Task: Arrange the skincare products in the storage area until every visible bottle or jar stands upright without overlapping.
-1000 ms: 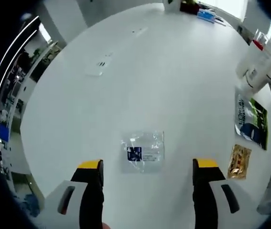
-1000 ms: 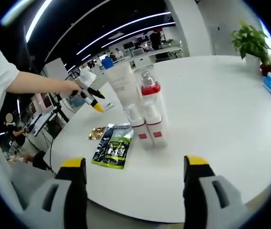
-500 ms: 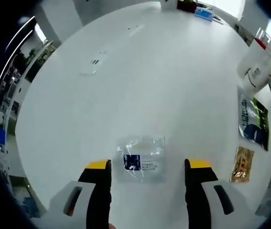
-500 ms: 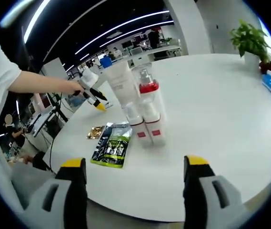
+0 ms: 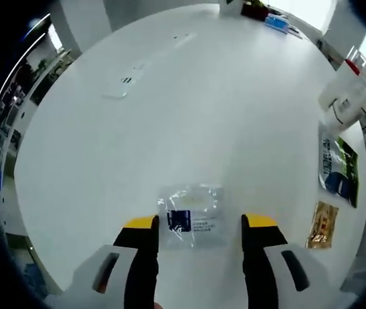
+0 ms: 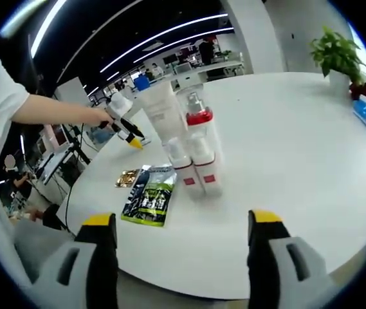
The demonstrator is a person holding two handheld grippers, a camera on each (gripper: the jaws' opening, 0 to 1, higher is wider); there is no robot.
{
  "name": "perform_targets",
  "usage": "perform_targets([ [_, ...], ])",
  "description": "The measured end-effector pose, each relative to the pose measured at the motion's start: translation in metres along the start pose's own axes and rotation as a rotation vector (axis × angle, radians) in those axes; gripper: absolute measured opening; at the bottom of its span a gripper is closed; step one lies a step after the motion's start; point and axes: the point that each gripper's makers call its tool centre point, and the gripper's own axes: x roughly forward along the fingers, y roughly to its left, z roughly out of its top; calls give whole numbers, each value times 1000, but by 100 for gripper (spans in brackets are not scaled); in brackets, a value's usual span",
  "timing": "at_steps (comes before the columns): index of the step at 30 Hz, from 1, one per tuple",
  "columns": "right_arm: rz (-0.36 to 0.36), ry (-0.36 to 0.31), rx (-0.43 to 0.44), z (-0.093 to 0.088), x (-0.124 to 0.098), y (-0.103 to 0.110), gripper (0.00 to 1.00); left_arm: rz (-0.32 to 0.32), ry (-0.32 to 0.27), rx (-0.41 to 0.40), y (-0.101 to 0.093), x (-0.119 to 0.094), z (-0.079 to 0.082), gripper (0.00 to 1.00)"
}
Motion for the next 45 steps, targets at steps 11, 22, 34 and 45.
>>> perform_targets([
  [11, -1, -4, -5, 1, 0, 0, 84, 10, 8, -19, -7, -5, -1, 37],
  [22, 3, -9, -14, 2, 0, 1, 84, 22, 14, -30, -17, -16, -2, 36],
  [34, 7, -26, -28, 4, -2, 2, 84, 35, 26, -107, -30, -37, -8, 36],
  [45, 19, -44, -40, 7, -3, 4, 84, 50, 59, -151, -37, -57, -24, 36],
])
